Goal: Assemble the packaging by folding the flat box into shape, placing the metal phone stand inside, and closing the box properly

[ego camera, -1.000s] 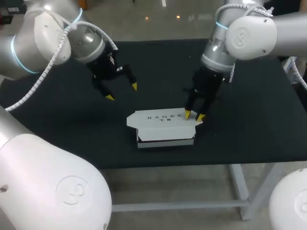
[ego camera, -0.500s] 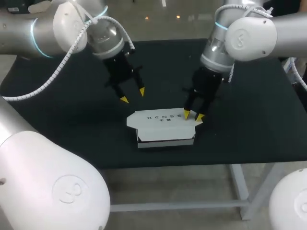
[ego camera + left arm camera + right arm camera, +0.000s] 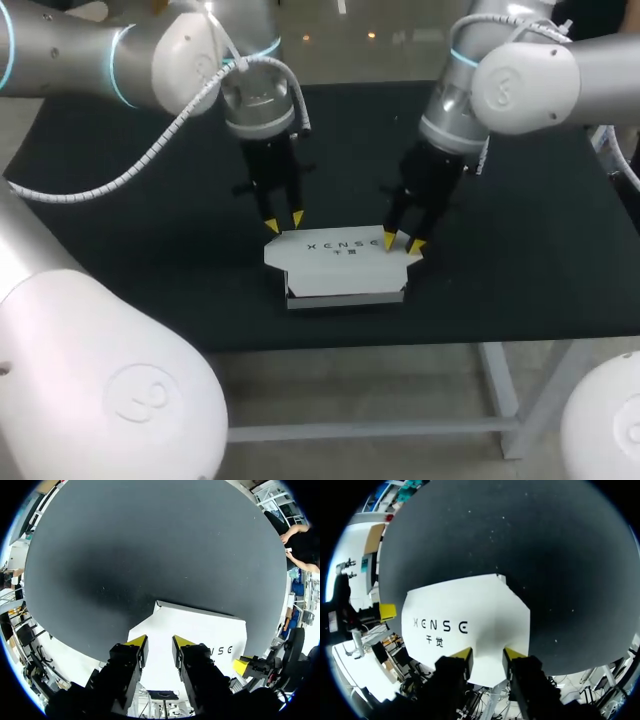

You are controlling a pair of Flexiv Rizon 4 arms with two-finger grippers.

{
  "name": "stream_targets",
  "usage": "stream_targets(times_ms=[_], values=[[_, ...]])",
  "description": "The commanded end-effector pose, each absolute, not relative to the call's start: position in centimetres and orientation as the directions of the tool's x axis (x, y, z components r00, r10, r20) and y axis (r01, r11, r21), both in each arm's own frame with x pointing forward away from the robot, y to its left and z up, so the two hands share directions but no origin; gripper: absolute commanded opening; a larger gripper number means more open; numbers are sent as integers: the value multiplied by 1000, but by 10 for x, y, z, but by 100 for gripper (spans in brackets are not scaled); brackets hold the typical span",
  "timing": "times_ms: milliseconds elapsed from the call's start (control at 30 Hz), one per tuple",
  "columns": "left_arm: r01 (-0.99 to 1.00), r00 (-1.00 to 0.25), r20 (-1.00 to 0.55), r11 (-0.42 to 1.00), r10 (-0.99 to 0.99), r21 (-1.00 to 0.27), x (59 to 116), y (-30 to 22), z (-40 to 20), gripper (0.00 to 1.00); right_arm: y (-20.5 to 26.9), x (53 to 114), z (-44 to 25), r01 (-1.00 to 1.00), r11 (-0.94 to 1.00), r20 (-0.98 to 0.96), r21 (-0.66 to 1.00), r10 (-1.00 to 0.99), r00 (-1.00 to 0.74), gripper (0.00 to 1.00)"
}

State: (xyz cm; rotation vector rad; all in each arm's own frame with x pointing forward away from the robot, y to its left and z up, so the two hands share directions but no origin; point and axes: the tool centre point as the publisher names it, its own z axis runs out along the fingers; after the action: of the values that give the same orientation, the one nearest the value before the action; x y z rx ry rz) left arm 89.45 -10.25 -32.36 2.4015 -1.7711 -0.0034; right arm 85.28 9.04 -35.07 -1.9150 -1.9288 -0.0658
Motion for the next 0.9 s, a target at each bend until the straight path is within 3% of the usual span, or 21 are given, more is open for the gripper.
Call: stream_targets(times_ms=[33, 200, 300, 900], values=[[-951, 297, 110, -285, -948, 119, 887, -102, -327, 37, 89, 849, -351, 967, 48, 324, -248, 945, 36, 41], [-959, 278, 130, -267, -952, 92, 877, -104, -332, 38, 90, 848, -352, 969, 47, 326, -245, 945, 36, 41], [-965, 260, 151, -252, -954, 73, 873, -103, -334, 45, 90, 847, -352, 969, 47, 328, -241, 944, 36, 41], [-976, 219, 150, -214, -964, 45, 863, -104, -346, 42, 94, 844, -356, 971, 44, 324, -235, 945, 35, 40]])
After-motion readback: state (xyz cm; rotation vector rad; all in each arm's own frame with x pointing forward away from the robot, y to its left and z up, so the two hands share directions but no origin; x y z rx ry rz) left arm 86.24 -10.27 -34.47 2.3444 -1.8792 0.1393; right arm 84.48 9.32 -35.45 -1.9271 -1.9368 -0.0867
